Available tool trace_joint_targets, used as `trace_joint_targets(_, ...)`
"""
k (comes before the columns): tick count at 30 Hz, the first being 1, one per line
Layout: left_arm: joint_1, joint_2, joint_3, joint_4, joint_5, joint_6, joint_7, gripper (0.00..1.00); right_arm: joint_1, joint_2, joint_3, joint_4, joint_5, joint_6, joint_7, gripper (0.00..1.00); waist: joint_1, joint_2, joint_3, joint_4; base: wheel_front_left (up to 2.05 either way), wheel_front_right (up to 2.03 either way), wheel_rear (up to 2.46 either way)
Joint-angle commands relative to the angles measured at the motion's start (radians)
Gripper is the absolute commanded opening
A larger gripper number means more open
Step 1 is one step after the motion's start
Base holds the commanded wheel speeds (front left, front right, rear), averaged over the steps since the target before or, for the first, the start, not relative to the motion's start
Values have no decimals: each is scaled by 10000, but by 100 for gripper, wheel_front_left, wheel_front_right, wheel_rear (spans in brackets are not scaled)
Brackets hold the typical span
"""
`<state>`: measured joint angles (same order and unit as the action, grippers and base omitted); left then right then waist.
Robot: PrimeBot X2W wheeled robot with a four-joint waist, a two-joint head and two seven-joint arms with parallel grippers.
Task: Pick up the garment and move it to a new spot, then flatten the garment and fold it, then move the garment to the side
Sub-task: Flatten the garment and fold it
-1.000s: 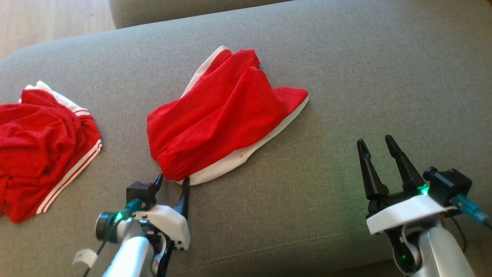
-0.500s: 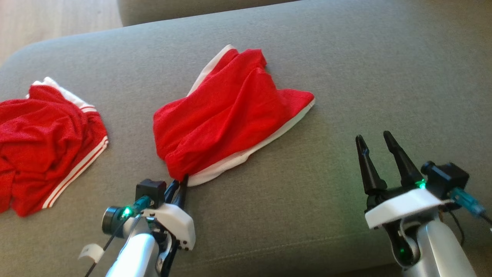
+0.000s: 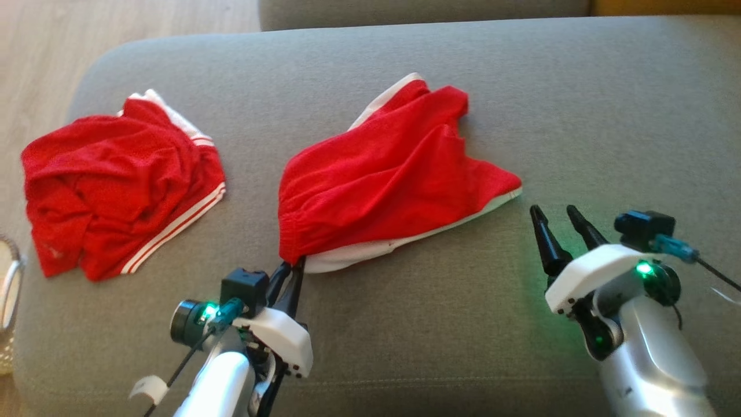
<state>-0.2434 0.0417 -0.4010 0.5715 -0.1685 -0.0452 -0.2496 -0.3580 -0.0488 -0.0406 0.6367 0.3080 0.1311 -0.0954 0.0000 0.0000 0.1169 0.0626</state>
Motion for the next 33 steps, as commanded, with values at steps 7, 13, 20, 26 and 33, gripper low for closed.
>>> trace_joint_targets(7,-250,85,-59,-605,-11,107,-122,0,-1717,-14,192,2132,296,-4,-615,100,0,0,159,487,0,0,0)
trace_joint_targets(13,-296,85,-330,-725,-170,203,-122,0,-2515,-14,172,3611,-117,-4,-1090,100,0,0,271,691,0,0,0)
trace_joint_targets(20,-420,85,-578,-791,-319,302,-122,0,-2983,-14,165,4578,-475,-4,-1399,100,0,0,415,884,0,0,0)
trace_joint_targets(26,-531,85,-761,-833,-422,408,-122,0,-3266,-14,-14,5196,-941,-4,-1582,100,0,0,546,1006,0,0,0)
trace_joint_targets(33,-684,85,-847,-843,-520,461,-122,0,-3473,-14,51,5541,-1286,-4,-1647,0,0,0,652,1038,0,0,0)
